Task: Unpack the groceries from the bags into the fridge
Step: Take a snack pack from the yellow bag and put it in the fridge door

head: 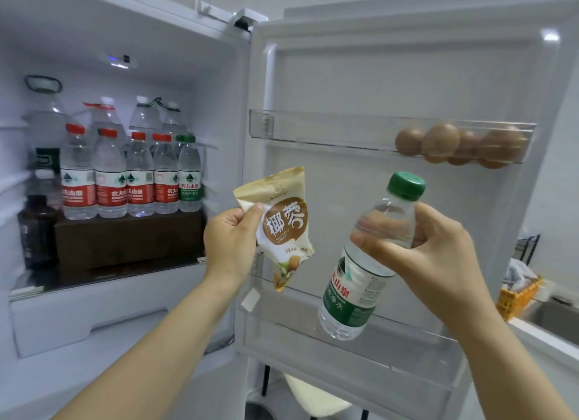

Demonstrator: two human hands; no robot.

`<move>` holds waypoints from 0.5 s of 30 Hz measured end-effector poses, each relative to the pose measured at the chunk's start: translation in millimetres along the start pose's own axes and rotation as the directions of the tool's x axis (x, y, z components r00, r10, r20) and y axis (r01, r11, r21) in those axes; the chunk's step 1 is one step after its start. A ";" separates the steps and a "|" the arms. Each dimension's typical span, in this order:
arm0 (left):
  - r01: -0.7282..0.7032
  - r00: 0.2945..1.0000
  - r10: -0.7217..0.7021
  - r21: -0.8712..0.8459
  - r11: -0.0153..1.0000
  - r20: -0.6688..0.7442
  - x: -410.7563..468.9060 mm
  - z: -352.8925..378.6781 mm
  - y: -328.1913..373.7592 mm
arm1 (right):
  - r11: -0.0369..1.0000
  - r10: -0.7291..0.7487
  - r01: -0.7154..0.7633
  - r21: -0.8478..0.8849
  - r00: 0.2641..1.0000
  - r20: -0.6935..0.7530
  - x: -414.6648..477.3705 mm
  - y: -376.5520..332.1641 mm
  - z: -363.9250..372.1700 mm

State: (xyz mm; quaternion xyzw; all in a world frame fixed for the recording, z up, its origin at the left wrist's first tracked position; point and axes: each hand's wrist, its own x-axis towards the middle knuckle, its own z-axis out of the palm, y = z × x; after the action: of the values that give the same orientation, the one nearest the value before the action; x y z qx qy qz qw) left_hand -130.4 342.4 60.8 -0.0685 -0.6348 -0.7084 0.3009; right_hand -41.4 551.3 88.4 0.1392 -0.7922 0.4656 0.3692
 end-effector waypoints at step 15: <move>0.044 0.998 -0.047 0.058 0.997 0.049 46.5 20.3 -79.6 | 0.999 0.034 -0.034 -0.005 0.999 -0.025 31.0 16.1 25.0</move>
State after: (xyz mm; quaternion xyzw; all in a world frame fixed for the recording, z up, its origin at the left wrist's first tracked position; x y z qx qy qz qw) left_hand -214.7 346.7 18.5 -0.0631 -0.6635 -0.6947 0.2705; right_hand -83.2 542.6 93.1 0.1189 -0.7911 0.4712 0.3715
